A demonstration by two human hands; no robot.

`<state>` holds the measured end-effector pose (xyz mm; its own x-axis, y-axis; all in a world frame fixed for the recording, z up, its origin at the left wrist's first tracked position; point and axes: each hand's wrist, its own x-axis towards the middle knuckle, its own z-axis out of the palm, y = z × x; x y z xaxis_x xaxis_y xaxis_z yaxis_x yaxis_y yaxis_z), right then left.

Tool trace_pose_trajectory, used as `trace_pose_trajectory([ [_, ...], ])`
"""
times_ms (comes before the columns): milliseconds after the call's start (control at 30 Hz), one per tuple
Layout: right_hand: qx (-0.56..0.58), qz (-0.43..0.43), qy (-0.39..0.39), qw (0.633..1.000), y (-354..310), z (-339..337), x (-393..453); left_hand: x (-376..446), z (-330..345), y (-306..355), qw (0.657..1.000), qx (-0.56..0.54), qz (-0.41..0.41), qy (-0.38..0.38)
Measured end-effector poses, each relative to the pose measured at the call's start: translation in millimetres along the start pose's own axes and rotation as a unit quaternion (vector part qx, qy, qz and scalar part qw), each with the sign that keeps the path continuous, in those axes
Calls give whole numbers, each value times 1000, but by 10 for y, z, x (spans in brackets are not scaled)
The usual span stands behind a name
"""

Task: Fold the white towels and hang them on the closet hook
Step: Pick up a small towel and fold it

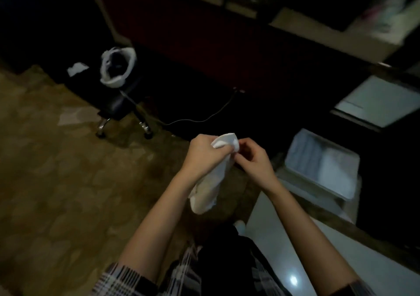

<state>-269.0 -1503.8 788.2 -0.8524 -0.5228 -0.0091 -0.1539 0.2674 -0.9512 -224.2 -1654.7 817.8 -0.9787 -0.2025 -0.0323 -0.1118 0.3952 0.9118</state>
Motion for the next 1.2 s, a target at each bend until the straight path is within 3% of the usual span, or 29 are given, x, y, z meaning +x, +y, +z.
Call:
trace_pose_trajectory([
  [100,20,42,30,998,68,-493,-259,36,444,481,997,28,48,-59],
  [200,31,90,24,995,206,-1043,-595,93,893,910,996,-12,33,-85],
  [333,-98,176,5,979,569,-1782,-1149,122,1535,1385,992,-96,16,-79],
  [533,-150,279,166,934,1099,-3084,-2271,-45,2807,1926,984,-147,5,-97],
  [733,-144,353,235,894,1295,-4058,-3391,-262,3908,2305,977,-186,-22,-98],
  [867,-116,338,352,865,1224,-4448,-3996,-422,4539,2617,971,-180,11,-157],
  [1000,-121,288,420,852,989,-4745,-4450,-620,5163,2900,951,-174,44,-250],
  [1133,-103,195,578,786,721,-5022,-4834,-782,5842,3197,944,-145,61,-290],
  [1200,-102,165,602,775,620,-5180,-5002,-888,6198,3368,934,-127,96,-320],
])
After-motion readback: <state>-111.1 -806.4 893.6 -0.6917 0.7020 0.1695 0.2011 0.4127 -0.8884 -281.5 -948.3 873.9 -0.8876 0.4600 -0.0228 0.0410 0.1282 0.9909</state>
